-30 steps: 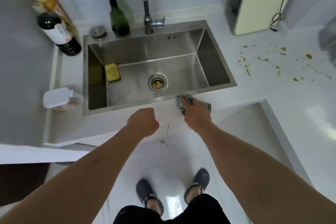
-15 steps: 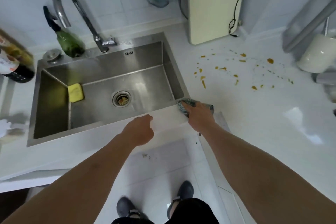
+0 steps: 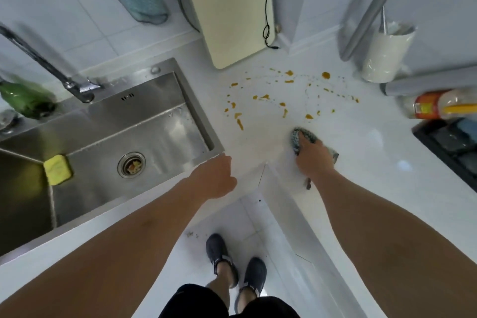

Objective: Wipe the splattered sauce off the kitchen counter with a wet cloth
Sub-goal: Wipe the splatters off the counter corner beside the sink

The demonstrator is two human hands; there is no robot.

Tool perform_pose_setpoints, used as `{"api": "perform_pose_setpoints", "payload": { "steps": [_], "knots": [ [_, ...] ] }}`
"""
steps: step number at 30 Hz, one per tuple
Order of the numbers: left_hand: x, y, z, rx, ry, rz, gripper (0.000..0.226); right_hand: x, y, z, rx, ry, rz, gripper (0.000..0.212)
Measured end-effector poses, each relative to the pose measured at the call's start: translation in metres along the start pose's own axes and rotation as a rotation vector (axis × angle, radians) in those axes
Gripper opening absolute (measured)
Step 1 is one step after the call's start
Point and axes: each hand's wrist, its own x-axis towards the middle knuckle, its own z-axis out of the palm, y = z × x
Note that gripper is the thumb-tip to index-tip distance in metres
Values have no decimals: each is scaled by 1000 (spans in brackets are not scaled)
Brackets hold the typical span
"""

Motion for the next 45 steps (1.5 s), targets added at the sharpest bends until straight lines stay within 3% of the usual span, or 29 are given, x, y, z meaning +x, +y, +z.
{"api": "perform_pose_setpoints", "payload": {
  "steps": [5,9,12,16,20,24,28,32,35,38,41,45],
  "knots": [
    [36,20,-18,52,-71,120,70,-12,81,-14,154,34,356,67],
    [60,14,-29,53,-108,128,71,-17,72,-11,191,30,513,71],
    [73,7,-30,94,-139,133,58,-11,1,-4,160,38,387,69],
    [86,19,-28,218,-115,161,27,-24,-97,23,103,6,84,71],
    [99,37,-29,224,-132,161,16,-42,-76,26,100,-22,82,74],
    [103,53,-26,318,-242,151,17,-77,19,15,140,-14,365,73],
    [101,66,-23,426,-272,143,19,-109,119,13,315,27,781,70],
    [106,65,-22,497,-288,177,17,-78,123,8,474,103,976,78],
    [112,62,-31,565,-332,223,18,-48,72,2,399,97,820,73],
    [120,59,-42,494,-353,188,38,-24,17,-1,237,51,483,67],
    [123,54,-46,315,-245,119,45,-6,-6,-4,140,-33,156,71],
    [120,59,-39,259,-180,43,29,14,32,-19,29,16,134,68]
  ]
}}
